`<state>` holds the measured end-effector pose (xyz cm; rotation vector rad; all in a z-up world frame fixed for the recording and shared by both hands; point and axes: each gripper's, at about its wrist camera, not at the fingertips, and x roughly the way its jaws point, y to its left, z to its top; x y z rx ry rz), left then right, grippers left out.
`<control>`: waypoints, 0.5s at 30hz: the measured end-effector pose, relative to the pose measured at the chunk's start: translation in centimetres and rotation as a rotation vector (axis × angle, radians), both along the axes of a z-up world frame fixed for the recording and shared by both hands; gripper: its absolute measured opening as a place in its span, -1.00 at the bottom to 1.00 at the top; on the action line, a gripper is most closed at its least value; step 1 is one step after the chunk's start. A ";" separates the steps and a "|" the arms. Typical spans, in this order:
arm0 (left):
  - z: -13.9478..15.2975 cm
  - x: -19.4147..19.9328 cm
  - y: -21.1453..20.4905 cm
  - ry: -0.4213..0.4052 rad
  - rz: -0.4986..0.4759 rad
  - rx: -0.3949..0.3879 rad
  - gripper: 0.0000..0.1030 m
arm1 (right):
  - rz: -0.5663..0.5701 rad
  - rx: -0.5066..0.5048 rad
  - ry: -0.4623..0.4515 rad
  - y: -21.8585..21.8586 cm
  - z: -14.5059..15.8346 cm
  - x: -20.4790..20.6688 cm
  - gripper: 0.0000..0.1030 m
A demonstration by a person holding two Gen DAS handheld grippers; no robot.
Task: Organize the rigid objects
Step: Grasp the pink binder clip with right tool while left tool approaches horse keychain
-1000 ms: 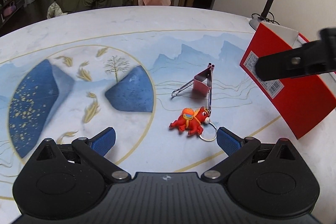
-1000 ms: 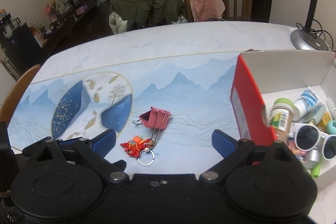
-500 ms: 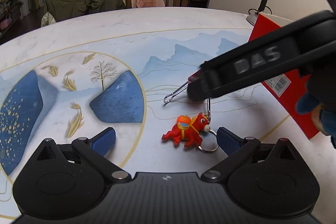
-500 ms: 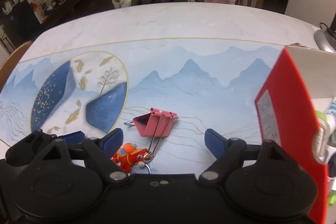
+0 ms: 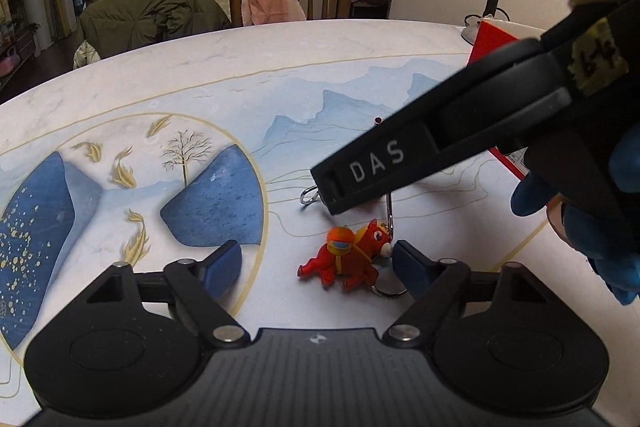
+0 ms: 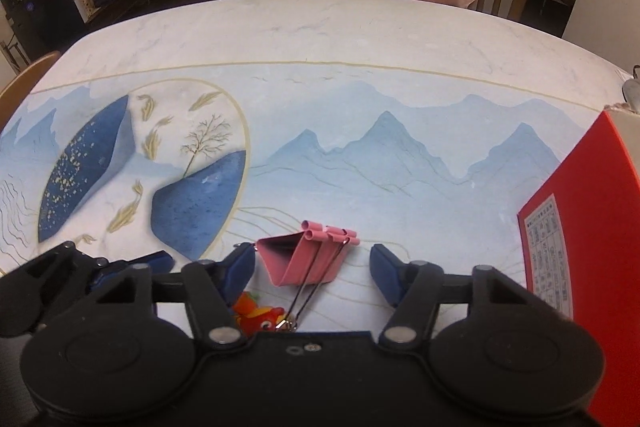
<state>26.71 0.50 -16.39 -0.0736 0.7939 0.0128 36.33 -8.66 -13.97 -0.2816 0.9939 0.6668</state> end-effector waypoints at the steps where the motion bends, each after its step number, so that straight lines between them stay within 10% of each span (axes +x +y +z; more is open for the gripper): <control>1: 0.0 0.0 -0.1 -0.003 -0.003 0.010 0.49 | 0.006 -0.007 -0.002 0.0 -0.1 0.0 0.19; 15: 0.2 -0.7 -0.2 -0.019 -0.030 0.044 -0.13 | 0.035 -0.040 -0.058 0.7 -0.6 -0.1 -0.13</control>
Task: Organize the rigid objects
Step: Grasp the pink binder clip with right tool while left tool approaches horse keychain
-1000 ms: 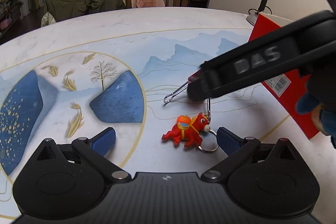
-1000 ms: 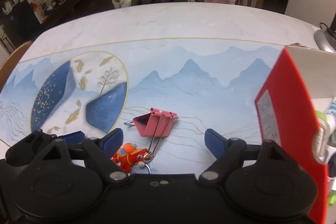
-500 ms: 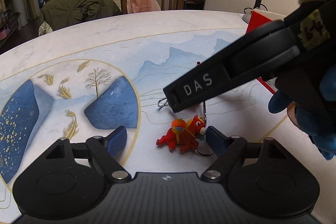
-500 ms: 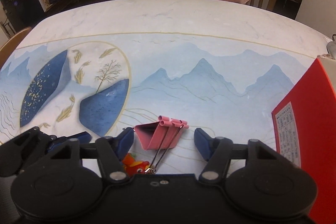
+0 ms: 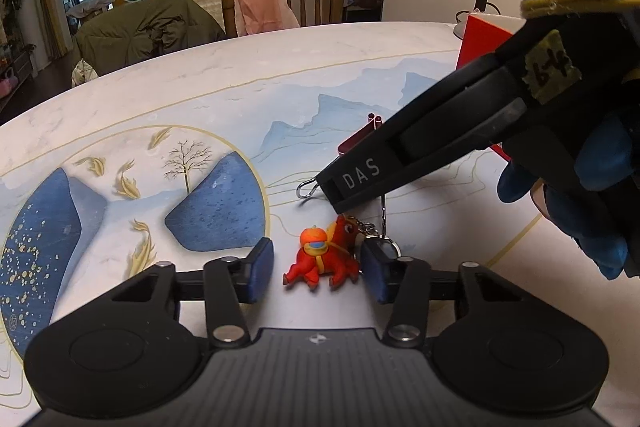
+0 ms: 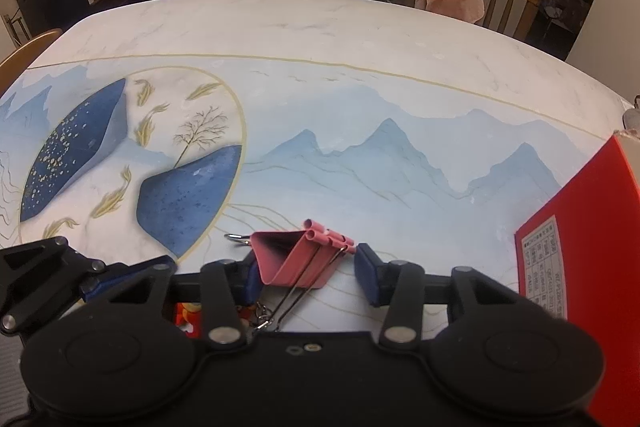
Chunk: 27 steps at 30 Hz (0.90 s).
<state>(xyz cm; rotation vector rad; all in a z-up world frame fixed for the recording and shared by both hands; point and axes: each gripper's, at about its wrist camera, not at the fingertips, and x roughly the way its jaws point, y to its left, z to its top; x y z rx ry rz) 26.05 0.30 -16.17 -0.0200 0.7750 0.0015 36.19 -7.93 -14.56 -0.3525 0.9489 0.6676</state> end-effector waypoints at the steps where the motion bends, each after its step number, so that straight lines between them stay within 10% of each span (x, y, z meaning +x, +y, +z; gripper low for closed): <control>1: 0.0 0.0 0.0 -0.001 -0.001 0.001 -0.22 | -0.001 0.000 -0.001 0.0 0.0 0.0 -0.13; 24: 2.5 -1.7 1.2 0.001 0.035 -0.086 -0.31 | -0.132 0.067 -0.027 -4.8 5.4 -3.0 -0.14; 27: 3.1 -1.9 1.4 0.004 0.039 -0.102 -0.83 | -0.145 0.086 -0.020 -6.0 6.6 -3.9 -0.14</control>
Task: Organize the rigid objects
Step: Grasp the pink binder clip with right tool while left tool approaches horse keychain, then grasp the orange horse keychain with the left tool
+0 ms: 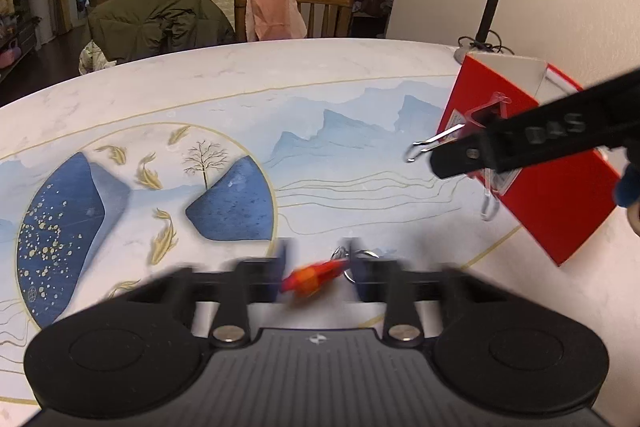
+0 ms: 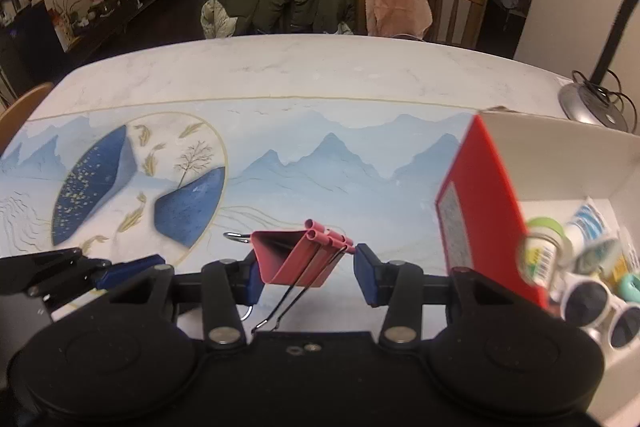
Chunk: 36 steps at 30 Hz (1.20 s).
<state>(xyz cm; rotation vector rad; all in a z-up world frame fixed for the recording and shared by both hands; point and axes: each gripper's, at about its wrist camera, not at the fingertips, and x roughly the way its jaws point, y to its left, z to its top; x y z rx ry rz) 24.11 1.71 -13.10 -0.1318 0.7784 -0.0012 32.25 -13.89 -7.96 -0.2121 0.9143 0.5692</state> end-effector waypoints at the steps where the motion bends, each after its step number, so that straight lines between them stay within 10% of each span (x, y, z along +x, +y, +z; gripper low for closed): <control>1: 0.2 -0.1 0.1 0.001 0.005 -0.008 -0.84 | -0.007 0.002 -0.003 -0.4 0.4 -0.4 -0.14; 17: 1.1 -3.6 0.8 0.042 -0.006 -0.047 -0.66 | -0.054 0.086 -0.019 -6.7 3.7 -5.6 -0.14; 20: 0.7 -3.6 0.4 0.052 -0.009 -0.035 -0.45 | -0.060 0.087 -0.017 -7.5 3.8 -6.5 -0.14; 24: 0.3 -3.6 -0.1 0.041 -0.006 -0.024 0.41 | -0.077 0.084 -0.015 -8.6 3.8 -7.4 -0.14; 36: -2.1 -2.1 -2.7 0.049 0.044 0.076 0.41 | -0.108 0.069 -0.011 -10.9 3.6 -8.4 -0.14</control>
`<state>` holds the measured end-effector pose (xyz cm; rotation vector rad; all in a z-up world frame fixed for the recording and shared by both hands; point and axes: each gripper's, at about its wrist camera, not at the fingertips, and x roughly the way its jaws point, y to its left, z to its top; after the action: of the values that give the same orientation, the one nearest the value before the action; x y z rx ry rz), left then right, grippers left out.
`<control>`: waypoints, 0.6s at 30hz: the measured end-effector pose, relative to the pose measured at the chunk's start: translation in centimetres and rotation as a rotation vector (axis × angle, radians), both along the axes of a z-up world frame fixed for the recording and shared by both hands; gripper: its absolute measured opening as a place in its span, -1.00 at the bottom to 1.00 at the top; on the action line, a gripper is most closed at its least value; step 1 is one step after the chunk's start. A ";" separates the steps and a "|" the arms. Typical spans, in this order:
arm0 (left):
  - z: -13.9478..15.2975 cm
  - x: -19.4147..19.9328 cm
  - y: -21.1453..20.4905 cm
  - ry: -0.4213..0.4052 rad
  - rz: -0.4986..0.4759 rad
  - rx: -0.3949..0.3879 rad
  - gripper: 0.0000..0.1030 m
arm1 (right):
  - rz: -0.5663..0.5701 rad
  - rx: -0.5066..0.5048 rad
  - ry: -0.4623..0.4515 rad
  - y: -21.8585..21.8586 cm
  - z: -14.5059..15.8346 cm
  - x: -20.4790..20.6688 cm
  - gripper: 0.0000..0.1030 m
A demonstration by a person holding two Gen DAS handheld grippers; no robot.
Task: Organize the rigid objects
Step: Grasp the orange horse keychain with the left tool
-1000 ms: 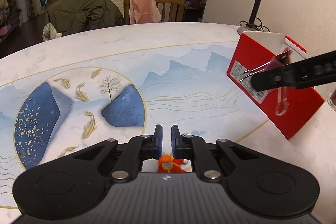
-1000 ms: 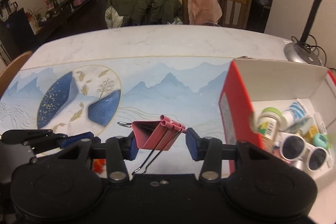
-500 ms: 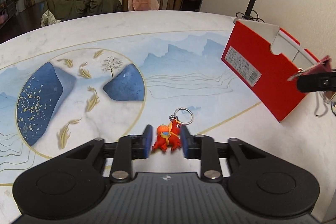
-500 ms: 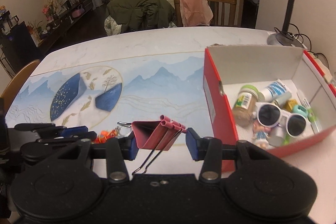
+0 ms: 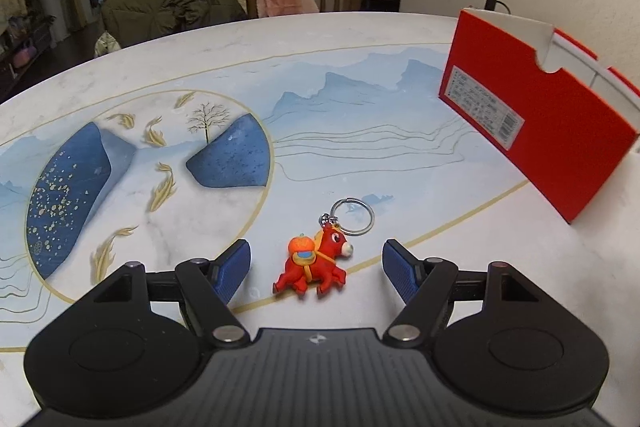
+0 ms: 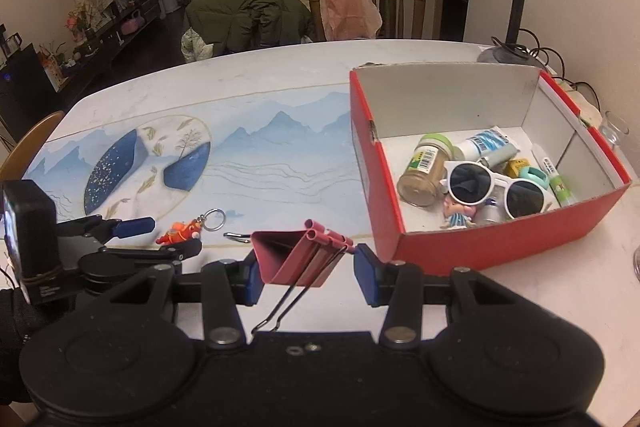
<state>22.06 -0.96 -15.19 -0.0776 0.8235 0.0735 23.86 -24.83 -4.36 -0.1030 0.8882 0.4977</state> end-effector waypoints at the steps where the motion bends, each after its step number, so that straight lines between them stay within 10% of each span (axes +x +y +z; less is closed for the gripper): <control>1: -0.1 0.1 -0.1 -0.001 0.005 0.005 0.41 | 0.000 -0.002 0.000 -0.1 0.0 0.0 -0.14; 18: -0.7 0.8 -1.3 0.002 0.052 0.059 -0.28 | 0.015 0.011 0.012 -1.8 -0.2 1.2 -0.14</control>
<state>22.82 -2.27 -15.85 -0.0434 0.8207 0.1468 25.04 -26.65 -4.60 -0.0970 0.8965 0.5174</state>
